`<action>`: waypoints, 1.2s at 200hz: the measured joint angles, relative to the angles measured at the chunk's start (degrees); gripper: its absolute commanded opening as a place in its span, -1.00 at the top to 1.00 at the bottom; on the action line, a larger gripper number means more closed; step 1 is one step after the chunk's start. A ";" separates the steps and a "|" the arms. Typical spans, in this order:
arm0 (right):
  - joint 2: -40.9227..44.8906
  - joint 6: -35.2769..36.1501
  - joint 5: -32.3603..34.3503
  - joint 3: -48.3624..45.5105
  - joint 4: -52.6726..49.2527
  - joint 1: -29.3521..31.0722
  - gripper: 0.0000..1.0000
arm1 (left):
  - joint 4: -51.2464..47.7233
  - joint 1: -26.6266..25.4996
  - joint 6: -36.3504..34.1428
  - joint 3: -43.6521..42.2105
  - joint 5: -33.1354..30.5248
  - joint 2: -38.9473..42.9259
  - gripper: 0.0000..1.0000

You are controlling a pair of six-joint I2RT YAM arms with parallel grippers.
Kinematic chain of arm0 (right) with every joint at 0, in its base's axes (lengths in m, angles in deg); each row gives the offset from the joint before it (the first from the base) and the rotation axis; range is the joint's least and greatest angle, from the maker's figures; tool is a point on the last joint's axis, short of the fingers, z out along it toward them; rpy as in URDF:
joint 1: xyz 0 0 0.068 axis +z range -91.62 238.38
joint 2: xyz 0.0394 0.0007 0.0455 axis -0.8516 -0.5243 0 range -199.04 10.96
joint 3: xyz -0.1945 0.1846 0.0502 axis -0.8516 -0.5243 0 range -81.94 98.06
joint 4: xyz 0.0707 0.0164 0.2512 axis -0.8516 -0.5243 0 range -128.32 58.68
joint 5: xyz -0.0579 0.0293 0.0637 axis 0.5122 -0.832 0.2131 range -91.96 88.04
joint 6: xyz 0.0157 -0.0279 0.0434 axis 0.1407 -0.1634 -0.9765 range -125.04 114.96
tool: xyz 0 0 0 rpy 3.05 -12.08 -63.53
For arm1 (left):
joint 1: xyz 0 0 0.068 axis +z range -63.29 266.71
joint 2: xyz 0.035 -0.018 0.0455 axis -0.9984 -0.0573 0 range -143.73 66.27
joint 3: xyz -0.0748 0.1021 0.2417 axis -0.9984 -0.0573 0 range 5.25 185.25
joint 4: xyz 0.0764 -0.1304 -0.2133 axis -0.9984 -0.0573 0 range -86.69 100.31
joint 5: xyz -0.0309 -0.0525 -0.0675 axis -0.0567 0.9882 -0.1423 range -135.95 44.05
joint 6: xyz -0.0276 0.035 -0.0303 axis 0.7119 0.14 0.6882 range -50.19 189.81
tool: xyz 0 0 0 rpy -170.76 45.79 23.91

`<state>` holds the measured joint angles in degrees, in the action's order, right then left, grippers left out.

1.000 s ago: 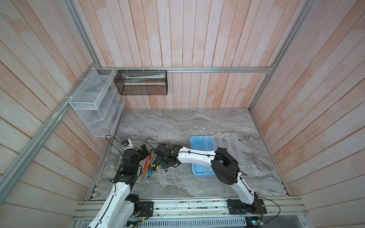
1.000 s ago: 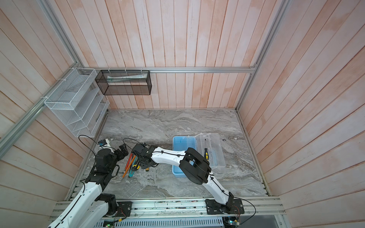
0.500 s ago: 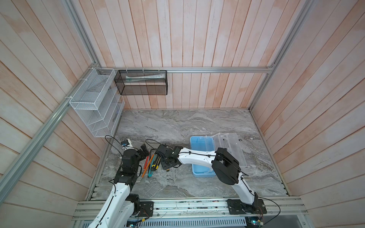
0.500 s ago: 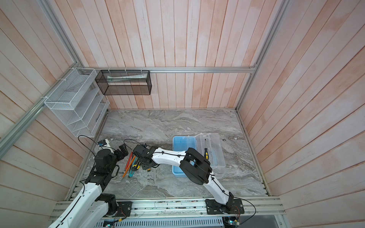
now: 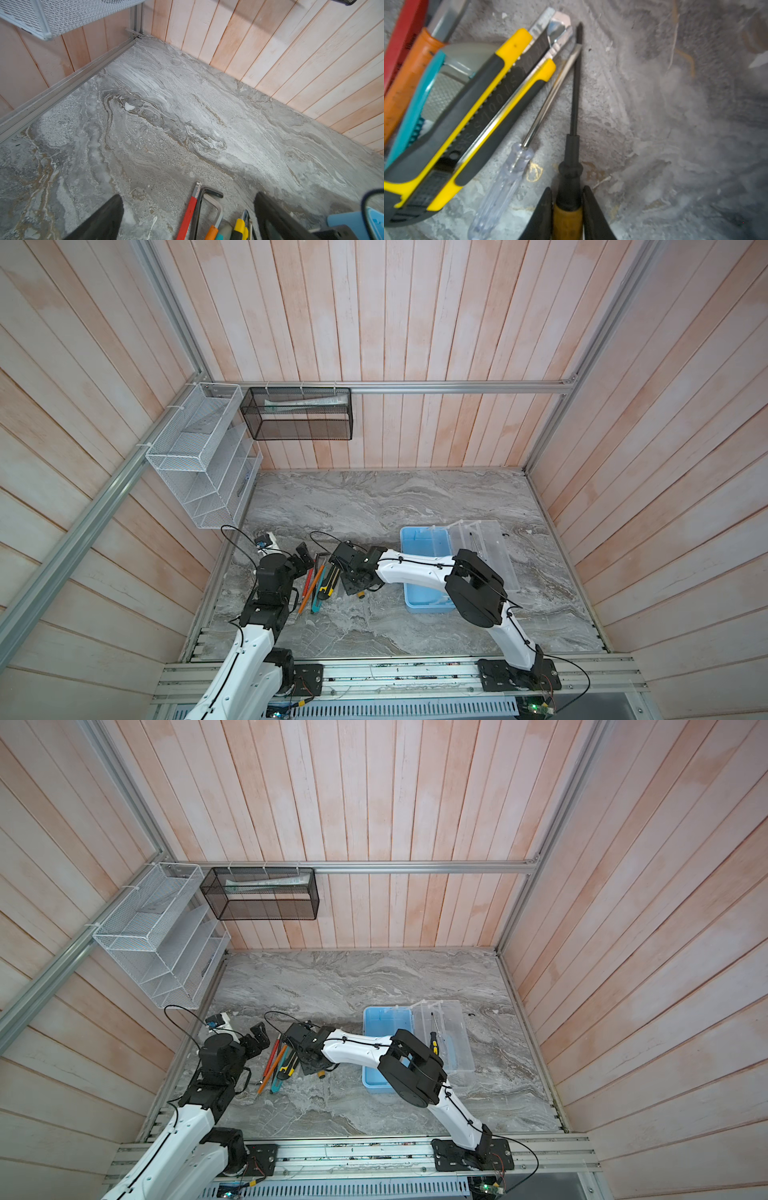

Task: Pack the tool kit
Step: 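Grasp the yellow-handled screwdriver with the right gripper and lift it, then carry the yellow-handled screwdriver over the clear lid with the right gripper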

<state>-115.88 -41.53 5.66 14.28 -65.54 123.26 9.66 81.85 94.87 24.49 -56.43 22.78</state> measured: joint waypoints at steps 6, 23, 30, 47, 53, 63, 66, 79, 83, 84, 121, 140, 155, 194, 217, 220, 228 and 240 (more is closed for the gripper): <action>0.33 0.02 0.00 -0.57 0.33 -0.11 0.70 | 0.02 0.00 0.00 0.00 0.00 0.00 -0.99; 1.20 -0.39 -0.04 -1.97 1.42 -0.31 0.78 | 0.00 0.00 0.00 0.00 0.00 0.00 -0.99; 1.53 -0.52 -0.02 -2.58 1.68 -0.39 0.81 | 0.00 0.00 0.00 0.00 0.00 -0.02 -0.99; 2.49 -0.81 -0.24 -3.80 1.66 -0.72 0.91 | 0.02 -0.02 0.00 0.00 0.00 -0.02 -0.99; 2.93 -0.87 -0.26 -4.48 1.70 -0.90 0.94 | 0.02 -0.02 0.00 0.00 0.00 -0.02 -0.99; 3.82 -1.01 -0.26 -5.73 1.62 -1.18 1.00 | 0.00 -0.02 0.00 0.00 0.00 -0.02 -0.99; 4.22 -1.01 -0.22 -6.19 1.53 -1.27 1.00 | 0.02 0.00 0.00 0.00 0.00 -0.02 -0.99; 5.73 -1.01 -0.20 -7.96 1.20 -1.66 1.00 | 0.02 0.00 0.00 0.00 0.00 -0.02 -0.99; 6.27 -1.01 -0.17 -8.44 1.11 -1.79 1.00 | 0.00 0.00 0.00 0.00 0.00 -0.02 -0.99; 6.36 -1.01 -0.17 -8.50 1.07 -1.81 1.00 | 0.00 0.00 0.00 0.00 0.00 -0.02 -0.99; 12.52 -1.01 0.00 -11.63 0.72 -2.86 1.00 | 0.00 0.00 0.00 0.00 0.00 0.00 -0.99; 16.90 -0.98 0.13 -14.14 0.79 -3.39 1.00 | 0.00 0.02 0.00 0.00 0.00 0.00 -0.99; 20.26 -0.98 0.26 -16.02 0.57 -3.91 1.00 | 0.02 0.04 0.00 0.00 0.00 -0.02 -0.99; 28.79 -0.20 1.09 -19.02 -1.81 -6.64 1.00 | 0.02 0.07 0.00 0.00 0.02 -0.02 -0.99; 34.14 0.98 1.79 -20.02 -4.04 -9.84 1.00 | 0.02 0.07 0.00 0.00 0.02 -0.02 -0.99; 34.86 1.14 1.97 -20.20 -4.24 -10.32 1.00 | 0.02 0.07 0.00 0.00 0.02 -0.02 -0.99; 36.87 1.66 2.23 -20.90 -4.90 -11.76 1.00 | 0.02 0.07 0.00 0.00 0.02 -0.07 -0.99; 39.98 2.32 2.71 -22.08 -5.97 -13.77 1.00 | 0.02 0.09 0.00 0.00 0.02 -0.17 -0.99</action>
<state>-75.91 -39.21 8.37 -7.79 -71.51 109.49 9.68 81.94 94.87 24.49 -56.41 22.61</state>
